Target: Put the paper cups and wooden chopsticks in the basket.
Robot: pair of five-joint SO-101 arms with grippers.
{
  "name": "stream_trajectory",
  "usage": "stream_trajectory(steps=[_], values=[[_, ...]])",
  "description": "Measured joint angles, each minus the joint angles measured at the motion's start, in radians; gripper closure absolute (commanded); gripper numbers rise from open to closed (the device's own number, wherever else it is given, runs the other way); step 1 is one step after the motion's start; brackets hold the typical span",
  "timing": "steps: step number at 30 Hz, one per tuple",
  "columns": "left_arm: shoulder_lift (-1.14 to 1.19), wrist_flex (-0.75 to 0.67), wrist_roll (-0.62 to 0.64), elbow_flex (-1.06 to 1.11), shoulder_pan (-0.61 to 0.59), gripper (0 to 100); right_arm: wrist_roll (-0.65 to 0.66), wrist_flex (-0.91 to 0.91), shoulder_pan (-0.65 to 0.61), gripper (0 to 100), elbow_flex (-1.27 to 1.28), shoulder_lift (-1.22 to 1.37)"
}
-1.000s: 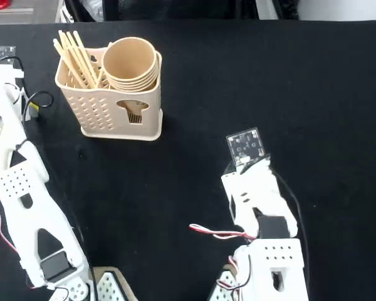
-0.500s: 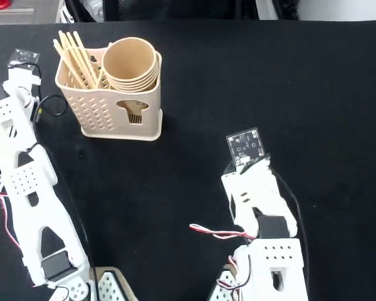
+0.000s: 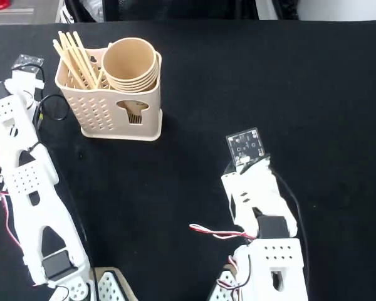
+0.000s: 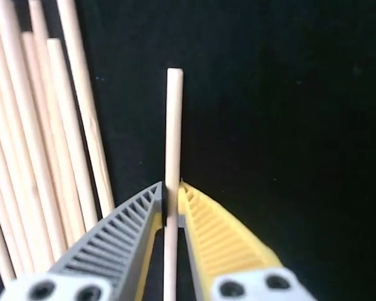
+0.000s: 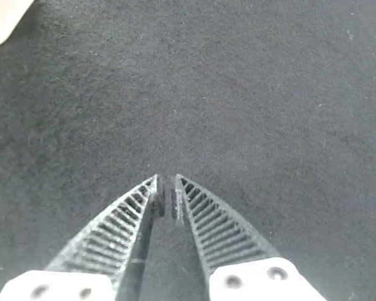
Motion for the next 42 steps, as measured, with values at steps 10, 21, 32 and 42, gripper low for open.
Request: stream_trajectory(steps=[10,21,32,42], values=[[-0.224,0.023,0.155,0.043,-0.015,97,0.0,0.0,0.0,95.6,0.0,0.0],[-0.609,0.028,0.351,0.091,-0.104,97,0.0,0.0,0.0,95.6,0.0,0.0],[-1.119,0.025,0.364,0.798,-0.1,97,0.0,0.0,0.0,95.6,0.0,0.0],[-1.656,-0.402,0.362,1.501,-0.023,97,0.0,0.0,0.0,96.8,0.0,0.0]])
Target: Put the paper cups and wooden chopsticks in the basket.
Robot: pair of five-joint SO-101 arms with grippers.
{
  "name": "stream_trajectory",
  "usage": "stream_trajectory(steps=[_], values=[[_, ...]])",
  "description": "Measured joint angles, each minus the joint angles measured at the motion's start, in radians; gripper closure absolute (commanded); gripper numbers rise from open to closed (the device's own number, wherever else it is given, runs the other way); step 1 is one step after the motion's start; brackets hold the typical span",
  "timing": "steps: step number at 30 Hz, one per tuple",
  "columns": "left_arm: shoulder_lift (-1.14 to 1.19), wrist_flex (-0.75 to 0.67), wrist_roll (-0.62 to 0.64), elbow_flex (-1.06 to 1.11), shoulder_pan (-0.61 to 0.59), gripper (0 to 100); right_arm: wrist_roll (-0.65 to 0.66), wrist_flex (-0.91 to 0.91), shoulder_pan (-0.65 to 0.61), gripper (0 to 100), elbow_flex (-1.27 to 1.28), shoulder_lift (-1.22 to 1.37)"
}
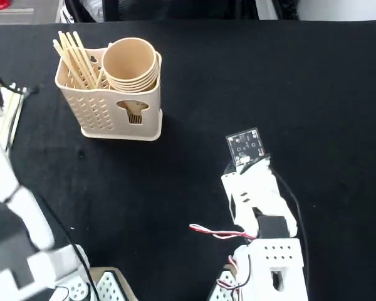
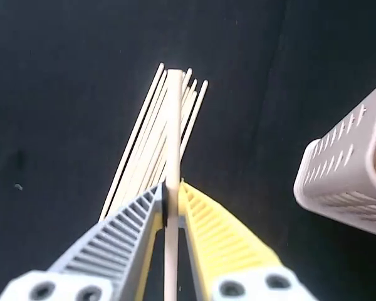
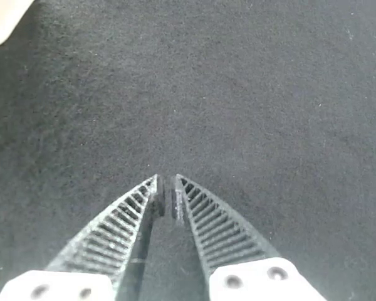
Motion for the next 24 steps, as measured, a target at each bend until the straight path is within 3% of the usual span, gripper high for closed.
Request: stream_trajectory(steps=[8,14,20,24], values=[[-0.488,-0.634,0.0,0.626,0.063,97,0.034,0.0,0.0,98.7,0.0,0.0],[-0.641,-1.0,0.164,0.712,0.071,97,0.037,0.0,0.0,98.7,0.0,0.0],[-0.655,-1.091,0.414,0.677,0.16,97,0.037,0.0,0.0,98.7,0.0,0.0],[-0.657,-1.096,0.45,0.588,0.284,97,0.037,0.0,0.0,98.7,0.0,0.0]])
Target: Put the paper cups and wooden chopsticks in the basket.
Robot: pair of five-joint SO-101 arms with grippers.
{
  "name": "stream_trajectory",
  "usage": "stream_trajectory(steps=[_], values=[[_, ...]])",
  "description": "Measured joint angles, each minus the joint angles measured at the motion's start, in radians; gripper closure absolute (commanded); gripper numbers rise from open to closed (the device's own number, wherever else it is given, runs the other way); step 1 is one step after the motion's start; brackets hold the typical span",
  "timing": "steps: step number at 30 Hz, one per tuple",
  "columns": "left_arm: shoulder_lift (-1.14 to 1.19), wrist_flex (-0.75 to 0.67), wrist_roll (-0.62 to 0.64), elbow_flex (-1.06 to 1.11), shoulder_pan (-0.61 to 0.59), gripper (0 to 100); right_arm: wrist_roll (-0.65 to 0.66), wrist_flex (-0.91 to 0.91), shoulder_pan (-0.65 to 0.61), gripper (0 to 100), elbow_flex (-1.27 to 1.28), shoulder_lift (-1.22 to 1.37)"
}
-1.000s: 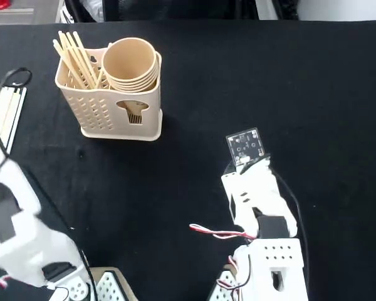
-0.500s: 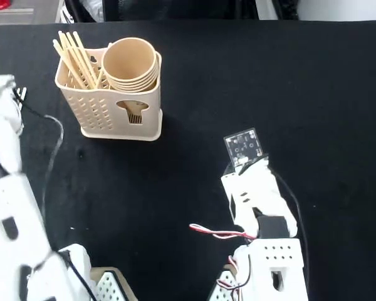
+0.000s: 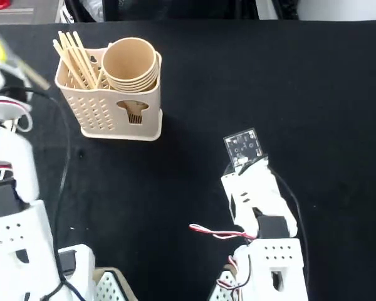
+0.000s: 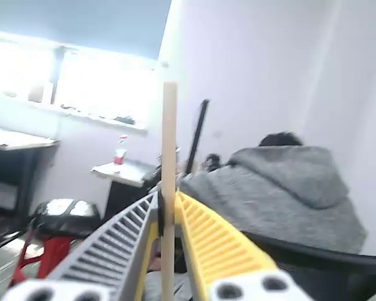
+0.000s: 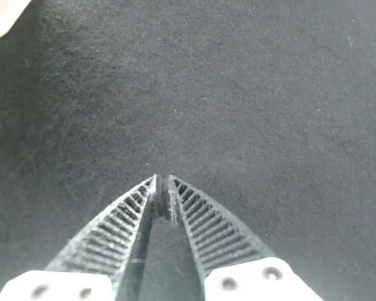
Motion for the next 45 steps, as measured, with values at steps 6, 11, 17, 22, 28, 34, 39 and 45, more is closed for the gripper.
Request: stream_trajectory(steps=[6,11,17,22,28,34,39,45], values=[[0.049,-0.006,0.006,-0.032,0.095,97,0.0,0.0,0.0,98.7,0.0,0.0],[0.15,-0.138,0.055,0.083,0.095,97,0.0,0.0,0.0,98.7,0.0,0.0],[0.203,-0.275,0.063,0.226,0.097,97,0.0,0.0,0.0,98.7,0.0,0.0],[0.203,-0.313,0.063,0.261,0.098,97,0.0,0.0,0.0,98.7,0.0,0.0],[0.204,-0.315,0.063,0.333,0.098,89,0.0,0.0,0.0,98.7,0.0,0.0],[0.206,-0.092,0.043,0.282,0.098,82,0.0,0.0,0.0,98.7,0.0,0.0],[0.226,0.31,-0.094,0.023,0.089,82,0.0,0.0,0.0,98.7,0.0,0.0],[0.456,0.845,-0.235,-0.427,-0.043,82,0.0,0.0,0.0,98.7,0.0,0.0]])
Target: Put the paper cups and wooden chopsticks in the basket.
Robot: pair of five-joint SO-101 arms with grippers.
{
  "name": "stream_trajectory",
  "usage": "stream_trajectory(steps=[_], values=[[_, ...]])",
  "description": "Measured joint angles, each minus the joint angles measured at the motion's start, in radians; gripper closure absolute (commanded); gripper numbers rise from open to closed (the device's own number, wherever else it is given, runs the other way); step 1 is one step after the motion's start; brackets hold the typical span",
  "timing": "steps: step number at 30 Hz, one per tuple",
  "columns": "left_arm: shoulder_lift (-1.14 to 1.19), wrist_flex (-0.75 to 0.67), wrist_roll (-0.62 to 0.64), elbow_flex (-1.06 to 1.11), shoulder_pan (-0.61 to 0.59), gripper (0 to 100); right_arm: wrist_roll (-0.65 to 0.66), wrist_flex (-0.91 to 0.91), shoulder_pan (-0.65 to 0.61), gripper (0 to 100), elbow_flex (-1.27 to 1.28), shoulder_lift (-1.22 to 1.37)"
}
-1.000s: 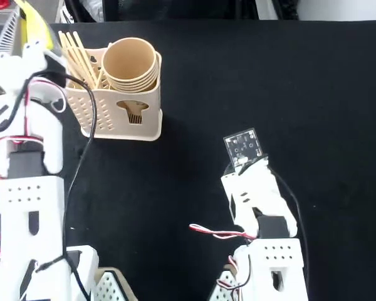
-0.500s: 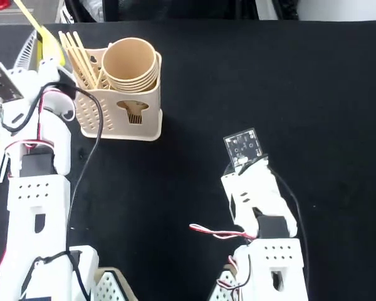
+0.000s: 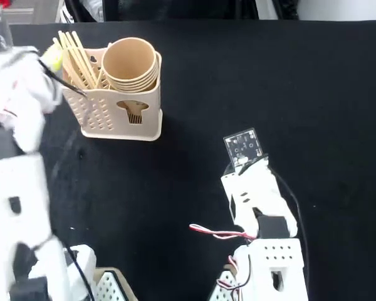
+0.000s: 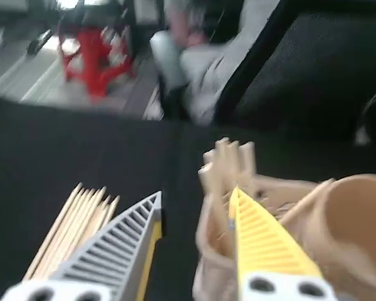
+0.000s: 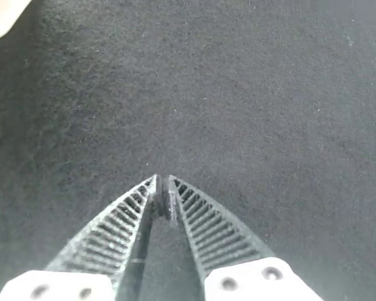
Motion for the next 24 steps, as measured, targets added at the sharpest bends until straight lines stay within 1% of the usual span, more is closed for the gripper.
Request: stream_trajectory(steps=[2,4,6,8,11,16,24], values=[[0.127,0.143,-0.054,-0.141,-0.074,82,0.0,0.0,0.0,98.7,0.0,0.0],[0.273,0.255,-0.126,-0.267,-0.153,82,0.0,0.0,0.0,98.7,0.0,0.0],[0.427,0.33,-0.226,-0.377,-0.229,82,0.0,0.0,0.0,98.7,0.0,0.0],[0.586,0.376,-0.322,-0.474,-0.295,82,0.0,0.0,0.0,98.7,0.0,0.0],[0.81,0.396,-0.411,-0.597,-0.345,82,0.0,0.0,0.0,98.7,0.0,0.0],[1.114,0.399,-0.489,-0.832,-0.358,82,0.0,0.0,0.0,98.7,0.0,0.0],[1.53,0.365,-0.491,-1.264,-0.358,82,0.0,0.0,0.0,98.7,0.0,0.0]])
